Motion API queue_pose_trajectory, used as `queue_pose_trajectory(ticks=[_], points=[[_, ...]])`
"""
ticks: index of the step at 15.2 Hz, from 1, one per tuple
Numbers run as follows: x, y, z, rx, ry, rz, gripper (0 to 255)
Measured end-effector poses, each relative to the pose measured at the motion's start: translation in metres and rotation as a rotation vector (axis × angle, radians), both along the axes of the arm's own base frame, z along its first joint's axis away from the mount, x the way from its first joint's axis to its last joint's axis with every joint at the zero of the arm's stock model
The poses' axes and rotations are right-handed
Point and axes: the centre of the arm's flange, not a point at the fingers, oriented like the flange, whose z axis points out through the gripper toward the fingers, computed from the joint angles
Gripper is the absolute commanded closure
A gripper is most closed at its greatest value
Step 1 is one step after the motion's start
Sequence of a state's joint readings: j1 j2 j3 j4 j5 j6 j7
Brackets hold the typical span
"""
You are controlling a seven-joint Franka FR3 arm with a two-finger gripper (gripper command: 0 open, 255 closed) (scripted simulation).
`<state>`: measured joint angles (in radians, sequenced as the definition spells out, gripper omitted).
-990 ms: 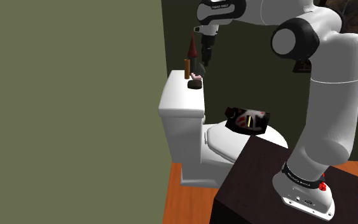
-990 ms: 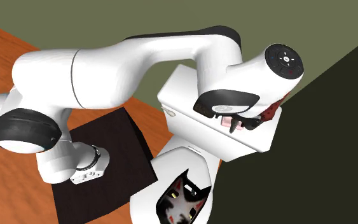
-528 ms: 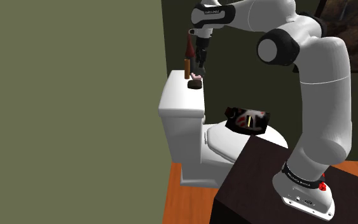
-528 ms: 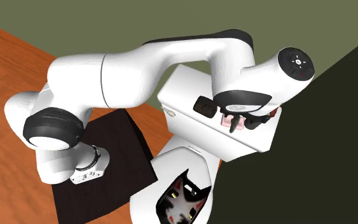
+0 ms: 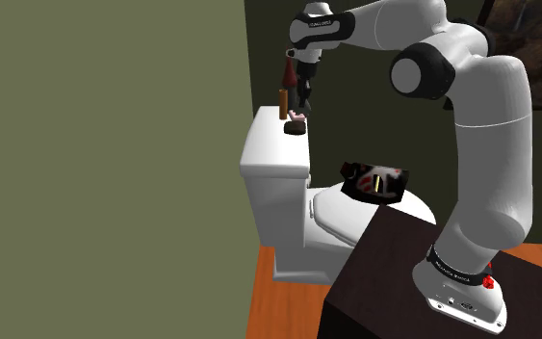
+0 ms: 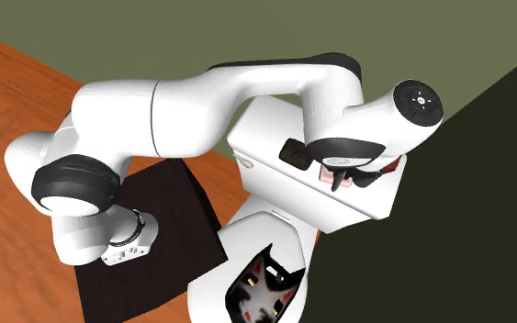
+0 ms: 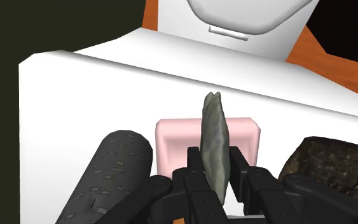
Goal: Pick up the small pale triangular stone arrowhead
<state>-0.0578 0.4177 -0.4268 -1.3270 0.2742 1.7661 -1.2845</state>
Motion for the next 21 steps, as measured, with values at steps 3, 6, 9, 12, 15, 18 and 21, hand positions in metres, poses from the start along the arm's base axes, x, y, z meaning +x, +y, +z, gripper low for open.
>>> queue_pose_trajectory(ticks=[3,6,9,12,15,18,21], points=[[0.0,0.0,0.0,0.0,-0.001,0.0,255],[0.0,0.001,0.0,0.0,-0.001,0.0,255],[0.0,0.0,0.006,0.0,0.0,0.0,255],[0.0,0.0,0.02,0.0,0.0,0.0,255],[0.001,0.0,0.036,0.0,0.0,0.0,255],[-0.001,0.001,0.052,0.0,0.0,0.0,255],[0.0,0.001,0.069,0.0,0.0,0.0,255]])
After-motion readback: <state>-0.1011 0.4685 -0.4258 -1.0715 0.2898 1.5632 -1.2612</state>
